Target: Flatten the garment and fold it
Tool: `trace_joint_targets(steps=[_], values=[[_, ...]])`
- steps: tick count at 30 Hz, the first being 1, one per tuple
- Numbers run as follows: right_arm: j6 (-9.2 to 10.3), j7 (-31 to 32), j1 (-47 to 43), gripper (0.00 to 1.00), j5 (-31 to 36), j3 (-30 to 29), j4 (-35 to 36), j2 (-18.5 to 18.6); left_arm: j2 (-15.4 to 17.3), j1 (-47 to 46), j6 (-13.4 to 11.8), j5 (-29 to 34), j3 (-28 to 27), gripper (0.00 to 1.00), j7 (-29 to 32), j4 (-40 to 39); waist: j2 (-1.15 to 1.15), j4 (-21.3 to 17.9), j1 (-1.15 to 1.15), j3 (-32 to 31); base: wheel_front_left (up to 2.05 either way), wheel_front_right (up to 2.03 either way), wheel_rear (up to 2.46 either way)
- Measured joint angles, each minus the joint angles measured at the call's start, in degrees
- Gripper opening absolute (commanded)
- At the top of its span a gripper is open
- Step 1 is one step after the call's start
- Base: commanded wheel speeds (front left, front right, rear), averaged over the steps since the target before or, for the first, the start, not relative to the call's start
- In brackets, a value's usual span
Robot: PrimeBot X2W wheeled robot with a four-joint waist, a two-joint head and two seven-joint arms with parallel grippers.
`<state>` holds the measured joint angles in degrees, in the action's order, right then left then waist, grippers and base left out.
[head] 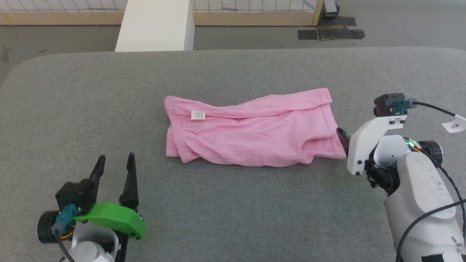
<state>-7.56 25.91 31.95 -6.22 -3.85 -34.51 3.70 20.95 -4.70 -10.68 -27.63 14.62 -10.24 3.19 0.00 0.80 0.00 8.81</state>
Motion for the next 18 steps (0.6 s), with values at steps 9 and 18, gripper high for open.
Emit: trace_joint_targets(steps=[9,18], values=[[0.00,8.60,-0.57,1.00,6.68,-2.14,4.92,-0.77,-0.79,0.10,0.23,-0.10,1.13,1.00,0.11,-1.47,0.00,3.00,0.00,2.90,0.00,0.00,0.00],[0.00,10.44,1.14,1.00,9.54,-4.04,1.86,-0.71,-1.09,-2.34,1.12,-0.68,1.47,1.00,-0.02,0.26,0.00,5.68,0.00,6.48,0.00,0.00,0.00]])
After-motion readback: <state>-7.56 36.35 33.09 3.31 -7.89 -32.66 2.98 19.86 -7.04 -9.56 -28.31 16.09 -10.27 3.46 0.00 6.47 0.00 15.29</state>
